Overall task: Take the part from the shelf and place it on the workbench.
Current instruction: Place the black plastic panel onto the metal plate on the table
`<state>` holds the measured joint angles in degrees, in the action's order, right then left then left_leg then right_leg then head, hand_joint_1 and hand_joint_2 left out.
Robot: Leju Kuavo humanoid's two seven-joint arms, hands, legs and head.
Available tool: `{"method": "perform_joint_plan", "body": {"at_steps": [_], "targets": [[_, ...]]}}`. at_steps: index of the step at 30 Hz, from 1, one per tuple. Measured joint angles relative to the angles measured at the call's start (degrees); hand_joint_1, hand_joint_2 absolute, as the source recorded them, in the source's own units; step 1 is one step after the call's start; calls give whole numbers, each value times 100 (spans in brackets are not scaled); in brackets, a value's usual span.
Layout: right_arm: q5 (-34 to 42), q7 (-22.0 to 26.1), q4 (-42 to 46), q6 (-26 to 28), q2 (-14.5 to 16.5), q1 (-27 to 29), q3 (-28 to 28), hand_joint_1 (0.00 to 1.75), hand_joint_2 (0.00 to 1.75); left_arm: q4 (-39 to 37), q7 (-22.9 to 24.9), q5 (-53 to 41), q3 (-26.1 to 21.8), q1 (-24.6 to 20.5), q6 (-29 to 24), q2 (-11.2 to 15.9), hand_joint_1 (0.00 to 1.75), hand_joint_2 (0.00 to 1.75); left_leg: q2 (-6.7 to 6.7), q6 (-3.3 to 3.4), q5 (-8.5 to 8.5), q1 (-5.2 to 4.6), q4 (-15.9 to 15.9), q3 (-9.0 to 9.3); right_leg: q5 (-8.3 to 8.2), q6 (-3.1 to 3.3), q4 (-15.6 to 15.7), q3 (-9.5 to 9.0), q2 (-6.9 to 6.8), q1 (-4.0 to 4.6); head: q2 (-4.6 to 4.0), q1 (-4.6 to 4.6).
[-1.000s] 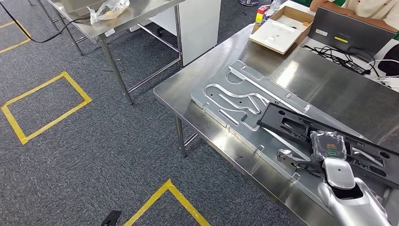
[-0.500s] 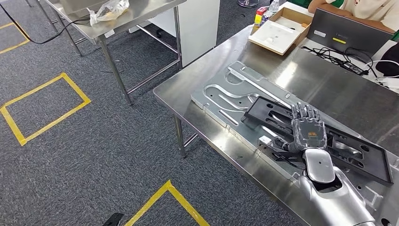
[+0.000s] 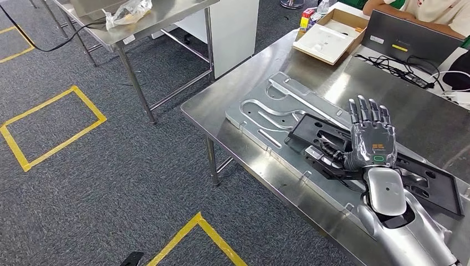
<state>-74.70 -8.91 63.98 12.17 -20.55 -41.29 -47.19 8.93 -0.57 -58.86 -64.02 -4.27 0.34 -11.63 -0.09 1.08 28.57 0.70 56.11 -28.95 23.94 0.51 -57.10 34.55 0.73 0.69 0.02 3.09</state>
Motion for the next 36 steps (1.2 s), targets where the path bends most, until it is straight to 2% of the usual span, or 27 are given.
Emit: {"method": "perform_joint_plan", "body": {"at_steps": [7,16,20,23,26,32,34,35,36], "targets": [[625,482,854,220,118,166,13,0,0,-1,0,-5,-36,-3,-42,0,0,0,1,0,0,1,-1,-3,0,0,-2,3,3,-2,0,1],[799,726,2117,715,715,352,-256,0,0,-1,-5,-77,-37,-14,-134,-2,0,0,-2,-6,2,2,-3,-1,5,5,-3,4,0,11,0,1],[829,636,2599,974,879,796,-454,0,175,-2,13,-110,-37,3,-181,-1,0,0,-11,4,10,-10,12,-7,8,8,3,-2,-7,2,0,1],[935,724,2745,1290,925,1096,-762,0,175,-1,13,-116,-37,10,-137,4,0,0,-10,19,21,-18,30,-16,8,1,2,-3,-3,-12,0,7],[1182,838,2769,1375,1009,1259,-1052,0,175,-2,7,-126,-37,13,-6,11,0,0,-11,35,26,-24,47,-29,-1,-20,5,-4,-4,-18,0,7],[1275,878,2769,1369,1060,1288,-1147,0,175,-1,9,-131,-37,13,36,11,0,0,-10,46,21,-31,47,-33,-12,-38,16,-7,-2,-24,0,8],[1300,886,2769,1369,1085,1295,-1188,0,175,-1,9,-131,-37,10,47,8,0,0,-10,76,-11,3,-1,-8,8,-62,-2,-1,-3,-14,0,8],[1323,896,2769,1369,1102,1300,-1219,0,175,-1,9,-132,-36,8,55,6,0,0,-12,99,-34,23,-29,6,86,-84,-103,44,-8,-17,0,-1],[1387,938,2760,1368,1123,1333,-1272,0,175,-2,22,-144,-36,12,75,5,0,0,-35,117,-53,45,-53,20,300,-130,-566,263,-17,-49,0,-10]]}}
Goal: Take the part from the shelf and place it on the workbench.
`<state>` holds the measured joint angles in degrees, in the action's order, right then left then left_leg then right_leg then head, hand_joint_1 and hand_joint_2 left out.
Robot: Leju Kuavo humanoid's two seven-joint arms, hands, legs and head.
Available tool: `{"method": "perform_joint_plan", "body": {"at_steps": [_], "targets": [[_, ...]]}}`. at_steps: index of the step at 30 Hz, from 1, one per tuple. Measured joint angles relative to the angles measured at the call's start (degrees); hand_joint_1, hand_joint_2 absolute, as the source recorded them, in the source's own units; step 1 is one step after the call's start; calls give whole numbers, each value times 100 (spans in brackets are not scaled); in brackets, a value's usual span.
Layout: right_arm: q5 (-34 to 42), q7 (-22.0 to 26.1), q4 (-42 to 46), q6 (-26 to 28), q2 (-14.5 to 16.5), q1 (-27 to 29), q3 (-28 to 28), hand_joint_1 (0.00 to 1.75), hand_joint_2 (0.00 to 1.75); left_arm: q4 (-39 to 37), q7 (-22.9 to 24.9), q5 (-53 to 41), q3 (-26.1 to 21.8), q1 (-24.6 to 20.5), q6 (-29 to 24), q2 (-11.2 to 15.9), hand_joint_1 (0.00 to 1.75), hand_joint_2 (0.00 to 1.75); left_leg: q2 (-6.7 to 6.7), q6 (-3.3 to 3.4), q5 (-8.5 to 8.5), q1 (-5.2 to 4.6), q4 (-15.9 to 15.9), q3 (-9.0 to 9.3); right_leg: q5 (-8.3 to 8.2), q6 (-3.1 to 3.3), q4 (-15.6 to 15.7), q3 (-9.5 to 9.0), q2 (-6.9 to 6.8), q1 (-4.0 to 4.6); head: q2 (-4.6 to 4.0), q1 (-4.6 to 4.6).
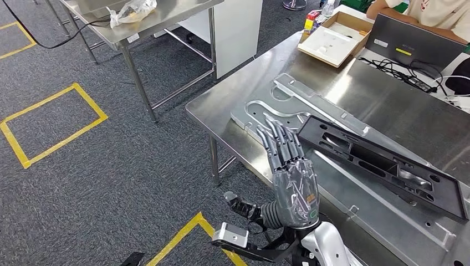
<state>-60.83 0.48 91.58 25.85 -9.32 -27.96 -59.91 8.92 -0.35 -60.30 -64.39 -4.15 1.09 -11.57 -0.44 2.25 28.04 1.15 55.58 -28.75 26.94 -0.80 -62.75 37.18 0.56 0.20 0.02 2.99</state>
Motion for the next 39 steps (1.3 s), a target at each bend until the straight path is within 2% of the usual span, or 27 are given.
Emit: {"method": "perform_joint_plan", "body": {"at_steps": [1,2,3,5,6,8,10,12,14,16,17,18,19,21,23,25,26,28,30,31,32,33,34,35,37,38,39], "targets": [[63,44,-13,-1,21,38,-49,0,175,0,15,-15,0,6,21,1,0,0,-30,3,-5,7,-5,6,188,-45,-449,217,-11,-47,0,-6],[128,89,-30,-1,43,74,-104,0,175,0,33,-33,1,12,44,3,0,0,-77,-3,1,16,2,9,288,-89,-790,382,-19,-96,0,-16],[182,130,-51,-2,67,110,-155,0,175,0,53,-57,1,17,68,5,0,0,-139,-26,19,27,16,16,260,-125,-929,452,-20,-143,0,-15],[204,139,-84,-2,103,119,-205,0,175,0,76,-91,6,18,85,5,0,0,-258,-92,72,62,54,31,-135,-140,-177,80,82,-188,0,-17],[220,128,-99,-6,130,120,-227,0,175,0,89,-113,9,12,83,5,0,0,-312,-131,100,74,82,22,-237,-132,140,-82,193,-193,0,-22],[246,42,-132,-56,219,121,-287,0,175,0,114,-150,17,5,61,5,0,0,-399,-215,124,108,115,-36,-198,-88,396,-220,352,-171,0,-38],[219,-108,-159,-140,369,110,-376,0,175,0,141,-172,25,1,45,4,0,0,-469,-308,129,140,104,-68,-154,-13,431,-243,296,-145,0,-42],[183,-219,-172,-182,497,76,-454,0,175,0,164,-186,35,-3,42,4,0,0,-339,-363,222,143,246,-120,-137,81,498,-324,176,-150,0,-13],[175,-277,-185,-190,553,36,-512,0,175,0,180,-198,50,-21,40,4,0,0,-106,-375,483,125,839,-420,-107,171,549,-412,21,-134,0,41],[180,-338,-203,-205,576,18,-571,0,175,0,187,-202,61,-29,34,9,0,0,-23,-380,721,116,1597,-886,-63,229,543,-447,-134,-87,0,73],[185,-372,-209,-214,587,15,-596,0,175,0,184,-203,64,-22,30,14,0,0,-10,-378,705,114,1774,-1030,-39,242,534,-461,-202,-65,0,78],[189,-403,-212,-223,604,9,-615,0,175,0,179,-205,66,-12,26,20,0,0,6,-371,577,111,1735,-1063,-12,245,519,-478,-263,-50,0,80],[190,-431,-211,-234,621,-1,-627,0,175,0,173,-208,67,-1,24,24,0,0,45,-356,354,105,1473,-974,21,238,498,-499,-318,-42,0,84],[191,-476,-200,-263,659,-27,-644,0,175,0,159,-210,69,1,22,25,0,0,272,-310,-27,57,747,-670,102,193,427,-532,-426,-18,0,89],[190,-511,-175,-302,678,-49,-666,0,175,0,149,-211,81,-15,21,24,0,0,405,-244,-135,1,404,-540,158,134,375,-535,-528,18,1,85],[187,-540,-158,-347,681,-75,-690,0,175,0,139,-219,100,-15,19,23,0,0,293,-179,-146,-13,394,-566,172,94,373,-542,-628,30,1,80],[189,-552,-155,-364,681,-90,-699,0,175,0,133,-226,108,-10,19,21,0,0,236,-151,-160,-4,380,-570,198,68,357,-545,-611,19,1,78],[213,-555,-157,-373,679,-120,-714,0,175,0,128,-253,121,-11,19,16,0,0,128,-93,-190,19,350,-568,410,11,83,-428,-389,-18,2,70],[272,-526,-181,-360,664,-132,-721,0,175,0,127,-274,134,-16,20,15,0,0,13,-60,-204,23,343,-576,773,-20,-614,-94,-142,-43,2,61],[298,-512,-198,-356,652,-134,-725,0,175,0,128,-276,139,-15,19,18,0,0,-56,-53,-206,18,343,-581,902,-23,-971,87,-103,-47,1,60],[315,-505,-213,-360,641,-134,-729,0,175,0,128,-276,143,-13,19,19,0,0,-134,-49,-206,12,344,-582,927,-19,-1183,206,-88,-47,1,61],[322,-482,-221,-377,622,-136,-733,0,175,0,129,-278,146,-11,20,20,0,0,-215,-47,-207,7,344,-579,837,-4,-1190,230,-74,-44,2,61],[324,-424,-224,-392,583,-138,-735,0,175,0,132,-283,150,-10,26,21,0,0,-303,-48,-208,2,345,-568,639,24,-953,134,-41,-38,1,62],[328,-332,-225,-402,526,-141,-735,0,175,0,137,-287,155,-10,37,20,0,0,-391,-48,-208,-1,345,-555,392,66,-565,-37,44,-30,1,61],[356,-133,-227,-387,348,-143,-728,0,175,-4,150,-295,167,-16,64,1,0,0,-541,-72,-218,13,341,-549,79,165,117,-342,333,-23,1,71],[379,-78,-231,-375,270,-144,-720,0,175,-6,154,-295,173,-15,71,-6,0,0,-604,-99,-228,34,336,-566,35,206,284,-414,430,-13,1,61],[397,-74,-231,-374,221,-147,-713,0,175,-8,158,-295,178,-8,67,-12,0,0,-662,-135,-243,56,327,-591,53,239,338,-434,460,-3,1,48]]}}
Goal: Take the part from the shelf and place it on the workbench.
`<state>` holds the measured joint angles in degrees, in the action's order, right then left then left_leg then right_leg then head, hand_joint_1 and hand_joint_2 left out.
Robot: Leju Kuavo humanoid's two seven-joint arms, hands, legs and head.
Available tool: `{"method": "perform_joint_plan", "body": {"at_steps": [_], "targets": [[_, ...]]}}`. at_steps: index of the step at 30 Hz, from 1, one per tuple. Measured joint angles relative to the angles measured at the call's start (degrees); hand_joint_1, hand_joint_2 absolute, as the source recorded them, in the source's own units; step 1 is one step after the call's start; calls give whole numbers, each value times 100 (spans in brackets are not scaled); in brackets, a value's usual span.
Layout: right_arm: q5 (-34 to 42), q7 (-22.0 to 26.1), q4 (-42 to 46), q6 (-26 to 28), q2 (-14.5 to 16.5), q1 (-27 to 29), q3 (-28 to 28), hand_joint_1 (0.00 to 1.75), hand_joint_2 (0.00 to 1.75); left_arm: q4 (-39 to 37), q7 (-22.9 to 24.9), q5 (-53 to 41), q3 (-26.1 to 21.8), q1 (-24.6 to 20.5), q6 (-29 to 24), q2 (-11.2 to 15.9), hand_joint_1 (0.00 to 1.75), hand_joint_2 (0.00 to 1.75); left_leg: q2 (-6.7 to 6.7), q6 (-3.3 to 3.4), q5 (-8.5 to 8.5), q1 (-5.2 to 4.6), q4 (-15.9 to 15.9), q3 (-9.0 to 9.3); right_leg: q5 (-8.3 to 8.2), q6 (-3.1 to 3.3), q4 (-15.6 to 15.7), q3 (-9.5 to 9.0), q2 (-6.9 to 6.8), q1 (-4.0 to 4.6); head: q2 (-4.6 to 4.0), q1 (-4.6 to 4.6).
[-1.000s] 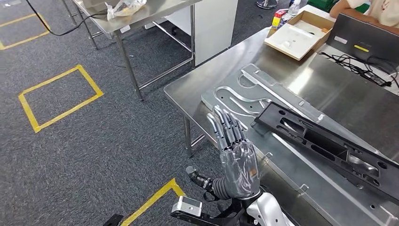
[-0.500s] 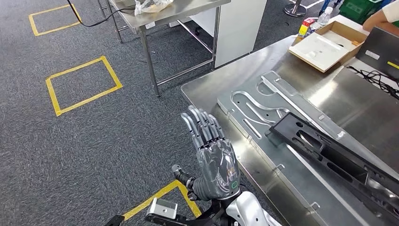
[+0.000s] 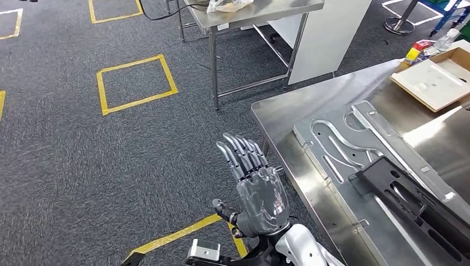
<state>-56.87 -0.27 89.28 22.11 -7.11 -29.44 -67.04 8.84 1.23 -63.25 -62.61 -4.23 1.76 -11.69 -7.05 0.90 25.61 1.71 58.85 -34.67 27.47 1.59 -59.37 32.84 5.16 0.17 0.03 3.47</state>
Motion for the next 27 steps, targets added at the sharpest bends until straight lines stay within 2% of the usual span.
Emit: {"method": "perform_joint_plan", "body": {"at_steps": [1,2,4,6,7,8,9,10,11,13,14,15,16,17,18,19,21,22,23,24,25,26,27], "targets": [[6,-44,5,-21,5,-8,5,0,175,1,5,0,3,11,-10,4,0,0,-60,-41,-18,13,-18,-23,-11,19,48,-14,-54,13,1,-16],[1,-124,15,-67,53,-17,7,0,175,0,14,0,7,21,-22,3,0,0,-64,-71,-22,16,-16,-40,-23,28,116,-48,-132,-4,1,-31],[-25,-301,40,-194,194,-47,-10,0,175,0,34,-5,14,16,-44,7,0,0,181,-109,105,-24,187,-143,-74,35,277,-141,-291,-41,1,-7],[-32,-403,54,-276,269,-84,-40,0,175,1,39,-11,23,-12,-52,13,0,0,518,-138,422,-47,783,-435,-87,44,349,-200,-482,-44,1,25],[-28,-434,58,-292,281,-97,-52,0,175,1,34,-9,27,-23,-52,13,0,0,592,-162,567,-38,1128,-614,-74,48,337,-202,-586,-38,1,36],[-24,-452,63,-299,291,-102,-59,0,175,2,28,-6,29,-25,-52,13,0,0,635,-186,642,-27,1376,-744,-53,47,317,-199,-682,-35,1,38],[-20,-467,68,-303,301,-102,-63,0,175,2,24,-3,29,-19,-54,14,0,0,663,-209,610,-15,1436,-776,-25,38,289,-195,-774,-36,1,39],[-14,-470,75,-303,312,-108,-67,0,175,2,26,-1,29,-11,-56,18,0,0,696,-229,480,-3,1284,-691,7,20,251,-194,-856,-44,1,40],[1,-468,79,-298,321,-117,-72,0,175,2,32,-1,29,-3,-57,24,0,0,757,-246,287,8,944,-505,47,-7,204,-195,-929,-56,1,41],[49,-449,78,-272,328,-148,-82,0,175,1,45,-2,33,-5,-57,30,0,0,951,-228,59,-4,307,-175,137,-83,97,-186,-1056,-47,1,43],[74,-437,74,-247,328,-166,-88,0,175,0,48,-1,37,-8,-55,29,0,0,1010,-195,29,-16,155,-104,171,-121,55,-180,-1105,-31,1,40],[91,-428,70,-226,328,-183,-92,0,175,-1,49,0,44,-9,-55,26,0,0,1021,-152,51,-31,135,-107,190,-156,34,-177,-1149,-9,1,32],[104,-428,67,-210,328,-199,-96,0,175,-1,52,1,52,-3,-56,26,0,0,970,-110,30,-32,128,-117,202,-185,19,-182,-1198,5,2,25],[109,-431,66,-203,328,-214,-99,0,175,-1,62,1,60,3,-57,26,0,0,908,-69,25,-30,139,-127,214,-215,24,-191,-1207,-10,2,15],[113,-433,63,-205,328,-228,-102,0,175,-1,80,-1,68,3,-60,25,0,0,850,-32,13,-24,128,-132,266,-243,-15,-185,-1127,-26,2,3],[113,-430,60,-207,326,-241,-104,0,175,-1,103,-2,74,-1,-61,24,0,0,795,4,-3,-18,110,-134,375,-264,-140,-139,-988,-49,2,-4],[113,-408,38,-208,313,-251,-110,0,175,-1,137,-11,85,-12,-61,26,0,0,678,56,-30,-24,87,-145,745,-284,-744,132,-655,-78,2,-21],[114,-398,22,-207,301,-249,-113,0,175,-1,144,-19,88,-14,-61,30,0,0,610,72,-38,-38,83,-155,921,-280,-1131,322,-580,-84,2,-23],[115,-392,3,-207,288,-247,-119,0,175,-1,145,-26,90,-10,-61,32,0,0,531,83,-46,-55,83,-165,1016,-268,-1437,481,-549,-80,2,-23],[116,-390,-13,-207,277,-246,-125,0,175,-1,147,-32,92,-6,-60,34,0,0,448,91,-51,-73,85,-170,995,-243,-1558,556,-535,-69,2,-23],[118,-388,-24,-206,271,-247,-129,0,175,-1,149,-34,93,-3,-58,34,0,0,359,96,-55,-86,87,-167,858,-204,-1455,523,-512,-53,2,-21],[119,-387,-30,-205,267,-249,-133,0,175,-1,150,-35,94,-1,-57,32,0,0,272,99,-59,-93,87,-157,635,-152,-1150,388,-456,-24,2,-21],[119,-387,-33,-204,266,-253,-135,0,175,-1,150,-35,96,-2,-55,25,0,0,190,97,-62,-89,85,-145,414,-87,-747,205,-317,8,1,-22]]}}
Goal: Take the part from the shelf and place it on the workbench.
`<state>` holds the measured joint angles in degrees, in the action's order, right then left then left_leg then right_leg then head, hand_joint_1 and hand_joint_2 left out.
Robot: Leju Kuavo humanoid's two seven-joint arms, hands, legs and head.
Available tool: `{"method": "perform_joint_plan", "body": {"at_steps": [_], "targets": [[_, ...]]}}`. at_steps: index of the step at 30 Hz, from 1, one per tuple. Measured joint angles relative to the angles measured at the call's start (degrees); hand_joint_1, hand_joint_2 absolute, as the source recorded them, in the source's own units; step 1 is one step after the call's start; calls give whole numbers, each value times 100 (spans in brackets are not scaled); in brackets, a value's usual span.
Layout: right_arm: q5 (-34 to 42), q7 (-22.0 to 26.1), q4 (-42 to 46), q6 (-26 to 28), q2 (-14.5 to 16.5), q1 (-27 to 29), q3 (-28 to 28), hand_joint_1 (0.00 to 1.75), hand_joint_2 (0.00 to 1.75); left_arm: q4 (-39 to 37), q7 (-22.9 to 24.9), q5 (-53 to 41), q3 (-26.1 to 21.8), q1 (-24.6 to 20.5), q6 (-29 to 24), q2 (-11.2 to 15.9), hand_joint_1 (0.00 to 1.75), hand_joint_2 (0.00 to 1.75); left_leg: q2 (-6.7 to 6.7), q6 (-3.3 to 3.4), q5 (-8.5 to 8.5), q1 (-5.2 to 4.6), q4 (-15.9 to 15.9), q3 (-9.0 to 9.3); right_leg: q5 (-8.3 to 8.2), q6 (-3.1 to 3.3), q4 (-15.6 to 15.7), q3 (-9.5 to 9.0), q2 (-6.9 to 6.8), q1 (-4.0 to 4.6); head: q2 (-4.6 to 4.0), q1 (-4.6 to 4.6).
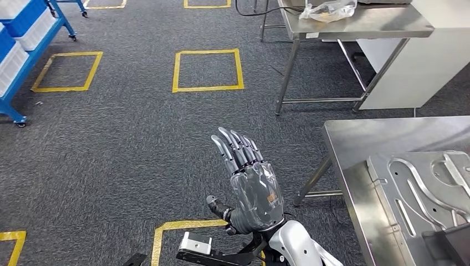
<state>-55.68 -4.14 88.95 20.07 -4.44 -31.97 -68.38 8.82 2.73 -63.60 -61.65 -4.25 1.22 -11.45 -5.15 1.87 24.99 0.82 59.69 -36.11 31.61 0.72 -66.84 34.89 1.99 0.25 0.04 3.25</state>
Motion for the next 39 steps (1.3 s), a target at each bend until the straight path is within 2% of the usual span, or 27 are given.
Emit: {"method": "perform_joint_plan", "body": {"at_steps": [2,3,4,5,6,8,9,10,12,13,15,16,18,20,21,23,25,27,28,29,30,32,33,34,36,37,39], "targets": [[1,2,-2,2,-3,-10,-2,0,175,-3,-1,0,4,-12,4,-22,0,0,-141,-43,-29,30,-15,-1,-270,112,603,-269,325,39,-1,8],[3,2,-4,2,-6,-16,-2,0,175,-4,-1,0,5,-13,7,-32,0,0,-211,-79,-51,58,-29,-19,-297,149,729,-317,415,52,-1,3],[5,3,-5,3,-6,-22,-3,0,175,-6,-1,0,7,-12,9,-37,0,0,-283,-126,-83,79,-57,-39,-305,171,771,-326,402,60,-1,0],[7,3,-4,4,-3,-28,-4,0,175,-7,0,0,9,-3,10,-40,0,0,-360,-170,-112,86,-94,-47,-337,189,856,-355,314,61,0,-13],[9,3,-4,4,2,-32,-4,0,175,-8,0,0,9,7,10,-41,0,0,-332,-195,-112,70,-93,-61,-377,199,959,-407,216,49,0,-15],[9,7,-6,8,13,-39,-7,0,175,-8,0,0,10,4,10,-41,0,0,-17,-223,58,20,156,-175,-475,220,1180,-528,9,19,-1,1],[9,9,-11,8,14,-38,-8,0,175,-8,1,0,10,-4,9,-36,0,0,206,-228,230,13,450,-312,-494,219,1228,-564,-98,19,-1,7],[9,11,-17,9,12,-34,-10,0,175,-8,0,0,11,-12,8,-33,0,0,351,-248,412,17,799,-474,-493,219,1236,-570,-201,23,-1,15],[9,13,-34,8,8,-24,-15,0,175,-8,0,0,12,-9,7,-23,0,0,458,-301,584,49,1276,-696,-454,187,1181,-539,-407,18,0,18],[9,13,-41,8,7,-22,-18,0,175,-8,-1,0,12,-2,7,-17,0,0,485,-332,523,67,1237,-660,-426,163,1138,-518,-499,6,-1,19],[9,13,-45,9,7,-24,-20,0,175,-8,2,0,12,6,7,-5,0,0,626,-389,243,92,602,-291,-347,96,1020,-484,-659,-22,-1,20],[9,13,-45,9,7,-26,-21,0,175,-8,3,0,12,3,8,-3,0,0,719,-390,132,86,276,-99,-297,52,955,-468,-726,-20,-1,24],[9,13,-45,11,7,-33,-25,0,175,-9,3,0,12,-5,8,-5,0,0,816,-312,72,60,-31,80,-221,-26,862,-454,-821,3,-1,15],[12,12,-45,12,9,-39,-30,0,175,-9,2,0,12,4,7,-6,0,0,717,-204,68,48,-7,63,-198,-77,851,-476,-893,11,0,-3],[15,7,-44,7,12,-42,-31,0,175,-9,1,1,12,8,4,-6,0,0,663,-167,59,55,-20,60,-171,-106,835,-488,-871,-3,-1,-12],[23,-24,-24,-21,19,-45,-34,0,175,-8,17,2,12,0,-3,-6,0,0,561,-94,31,70,-49,62,35,-150,599,-405,-620,-43,-1,-22],[27,-57,-1,-55,14,-39,-46,0,87,-8,71,2,12,-10,-10,-4,0,0,447,-44,10,58,-60,45,423,-162,-85,-89,-314,-61,-1,-38],[39,-60,4,-62,-2,-23,-60,0,0,-9,131,17,12,-7,-5,-3,0,0,298,-21,-3,30,-59,24,635,-141,-714,238,-229,-55,-1,-40],[55,-48,3,-57,-8,-16,-63,0,0,-9,153,31,12,-3,3,-3,0,0,216,-17,-8,19,-58,20,568,-114,-752,277,-210,-47,-1,-39],[76,-32,3,-54,-10,-14,-64,0,44,-10,172,44,12,0,11,-4,0,0,130,-15,-13,13,-57,22,392,-76,-570,211,-176,-33,-1,-39],[100,-16,4,-57,-11,-17,-64,0,87,-10,184,53,12,0,21,-7,0,0,45,-17,-18,13,-57,28,148,-28,-210,56,-86,-13,-1,-40],[136,2,5,-112,-12,-34,-64,0,175,-10,201,55,11,-5,35,-27,0,0,-111,-49,-40,37,-59,20,-204,65,516,-259,282,13,0,-33],[156,9,6,-173,-14,-46,-66,0,175,-10,211,55,10,-8,45,-36,0,0,-177,-78,-58,58,-61,0,-274,93,722,-340,423,26,-1,-36],[180,21,7,-245,-15,-63,-72,0,175,-11,226,57,10,-6,59,-42,0,0,-250,-117,-81,81,-73,-25,-274,111,796,-361,490,34,-1,-38],[240,57,25,-381,-18,-103,-97,0,175,-13,271,64,10,9,99,-44,0,0,-366,-198,-127,105,-116,-61,-322,141,901,-392,352,30,0,-47],[272,79,38,-424,-19,-125,-112,0,175,-14,293,68,10,14,118,-45,0,0,-292,-222,-102,87,-91,-87,-361,157,989,-433,258,16,0,-41],[323,130,56,-461,-32,-170,-140,0,175,-15,330,70,10,0,141,-46,0,0,84,-242,138,45,263,-253,-441,189,1156,-517,29,-6,-1,-12]]}}
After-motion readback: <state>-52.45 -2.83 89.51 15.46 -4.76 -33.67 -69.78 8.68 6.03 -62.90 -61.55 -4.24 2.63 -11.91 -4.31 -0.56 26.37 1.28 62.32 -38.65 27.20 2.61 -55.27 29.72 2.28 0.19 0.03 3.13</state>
